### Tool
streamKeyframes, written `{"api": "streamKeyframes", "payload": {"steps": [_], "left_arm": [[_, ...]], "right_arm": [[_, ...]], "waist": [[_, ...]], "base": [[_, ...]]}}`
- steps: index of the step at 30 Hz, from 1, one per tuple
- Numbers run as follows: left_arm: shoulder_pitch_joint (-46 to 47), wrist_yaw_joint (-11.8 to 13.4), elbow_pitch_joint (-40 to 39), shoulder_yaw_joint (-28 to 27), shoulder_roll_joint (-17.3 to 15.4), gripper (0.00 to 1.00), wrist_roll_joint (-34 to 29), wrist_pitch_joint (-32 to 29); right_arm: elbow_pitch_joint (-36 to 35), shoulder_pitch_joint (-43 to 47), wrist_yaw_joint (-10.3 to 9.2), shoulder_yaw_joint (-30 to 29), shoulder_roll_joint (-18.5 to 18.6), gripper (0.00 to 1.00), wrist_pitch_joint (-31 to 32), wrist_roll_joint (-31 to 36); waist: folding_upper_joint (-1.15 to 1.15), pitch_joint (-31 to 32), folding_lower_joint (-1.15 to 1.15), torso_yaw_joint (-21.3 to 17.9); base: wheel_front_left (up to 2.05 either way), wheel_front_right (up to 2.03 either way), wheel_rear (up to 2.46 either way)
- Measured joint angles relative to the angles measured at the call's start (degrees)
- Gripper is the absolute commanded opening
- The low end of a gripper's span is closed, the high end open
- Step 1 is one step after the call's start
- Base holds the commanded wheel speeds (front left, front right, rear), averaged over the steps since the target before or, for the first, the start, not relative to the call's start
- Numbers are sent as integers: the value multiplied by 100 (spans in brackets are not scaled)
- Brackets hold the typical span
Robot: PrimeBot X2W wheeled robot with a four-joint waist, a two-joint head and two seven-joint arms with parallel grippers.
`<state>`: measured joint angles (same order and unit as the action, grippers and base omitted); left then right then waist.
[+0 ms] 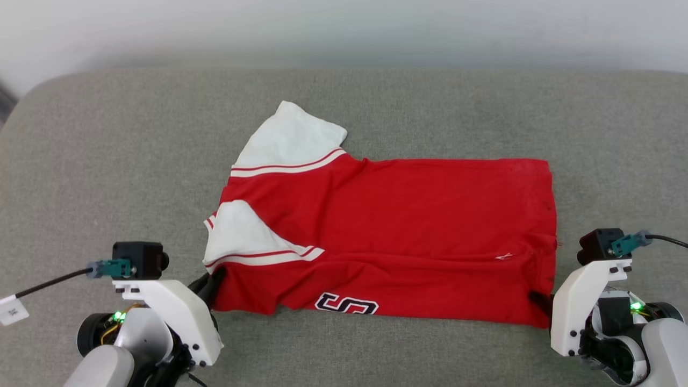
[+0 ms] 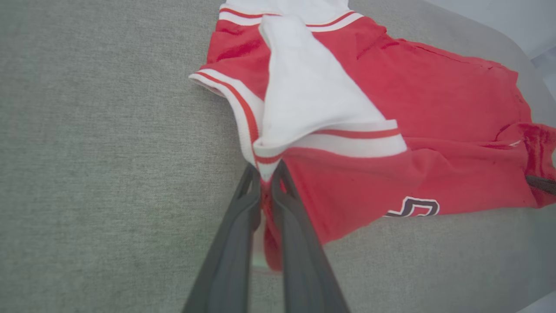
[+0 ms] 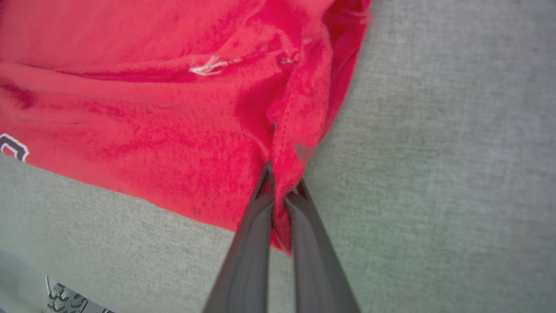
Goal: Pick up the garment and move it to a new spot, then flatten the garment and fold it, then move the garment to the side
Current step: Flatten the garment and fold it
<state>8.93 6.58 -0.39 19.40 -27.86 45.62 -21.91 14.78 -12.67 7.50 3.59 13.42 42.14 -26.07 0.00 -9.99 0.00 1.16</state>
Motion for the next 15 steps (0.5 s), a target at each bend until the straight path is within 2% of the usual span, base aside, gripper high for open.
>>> {"api": "streamKeyframes", "payload": {"steps": [4,9,15], "left_arm": [[-158,14,-49,-40,51,0,104,43],[-532,147,-205,-86,-7,0,147,47],[-968,252,-355,-166,-62,0,339,-11]], "right_arm": [[-174,92,0,107,59,0,-27,-53],[-431,387,0,153,132,0,-18,-130],[-602,870,0,-40,167,0,104,-182]], "waist": [[0,189,0,-31],[0,552,0,-78],[0,891,0,-116]], "base": [[0,0,0],[0,0,0],[0,0,0]]}}
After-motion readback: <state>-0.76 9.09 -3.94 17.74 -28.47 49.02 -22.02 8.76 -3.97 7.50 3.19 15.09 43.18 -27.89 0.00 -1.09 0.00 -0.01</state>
